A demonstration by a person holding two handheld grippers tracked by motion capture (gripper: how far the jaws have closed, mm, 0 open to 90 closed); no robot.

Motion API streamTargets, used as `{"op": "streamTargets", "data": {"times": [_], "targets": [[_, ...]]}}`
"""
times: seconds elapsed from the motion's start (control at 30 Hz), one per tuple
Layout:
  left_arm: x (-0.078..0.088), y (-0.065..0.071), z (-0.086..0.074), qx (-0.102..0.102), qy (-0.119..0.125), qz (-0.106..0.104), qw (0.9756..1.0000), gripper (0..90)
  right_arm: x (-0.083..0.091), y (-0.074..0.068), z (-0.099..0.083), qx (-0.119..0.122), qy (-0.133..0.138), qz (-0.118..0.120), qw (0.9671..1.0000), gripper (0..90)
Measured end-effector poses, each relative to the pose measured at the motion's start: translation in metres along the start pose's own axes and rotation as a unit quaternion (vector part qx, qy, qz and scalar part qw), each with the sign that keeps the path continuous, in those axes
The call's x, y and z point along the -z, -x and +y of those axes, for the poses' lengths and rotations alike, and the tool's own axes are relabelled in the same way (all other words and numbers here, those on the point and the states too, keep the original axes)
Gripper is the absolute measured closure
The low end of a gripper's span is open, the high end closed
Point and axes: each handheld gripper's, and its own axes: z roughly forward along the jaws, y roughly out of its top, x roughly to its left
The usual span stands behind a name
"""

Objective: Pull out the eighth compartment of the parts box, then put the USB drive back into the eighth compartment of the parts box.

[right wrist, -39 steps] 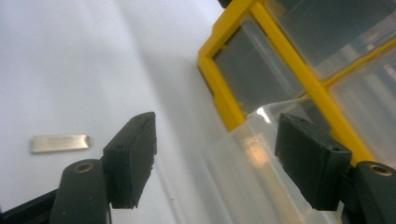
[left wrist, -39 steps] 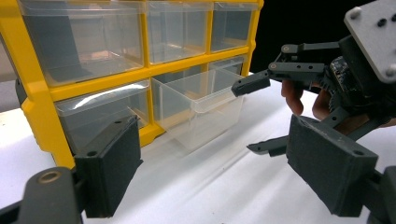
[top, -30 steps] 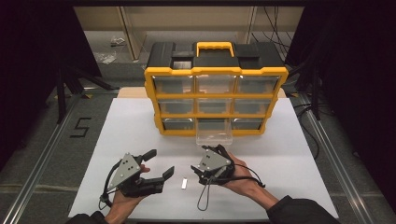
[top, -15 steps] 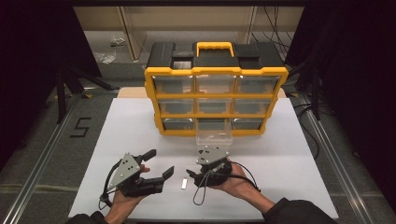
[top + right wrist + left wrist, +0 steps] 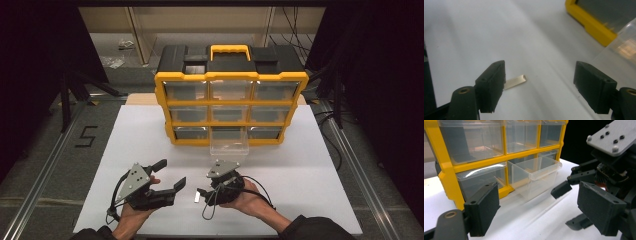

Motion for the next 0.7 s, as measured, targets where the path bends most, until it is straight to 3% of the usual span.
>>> {"op": "streamTargets", "data": {"times": [0.17, 0.57, 0.7], "targets": [[0.002, 0.0, 0.0, -0.001, 0.001, 0.001, 1.0, 17.4, -0.007, 0.0, 0.0, -0.018, -0.031, 0.024, 0.9991, 26.2], [0.003, 0.001, 0.0, -0.003, 0.001, 0.01, 0.9999, 17.4, -0.018, -0.009, -0.001, -0.02, -0.063, 0.028, 0.9974, 26.4], [0.004, -0.001, 0.001, 0.001, 0.003, 0.013, 0.9999, 17.4, -0.023, -0.011, -0.001, -0.023, -0.074, 0.018, 0.9968, 26.7]]}}
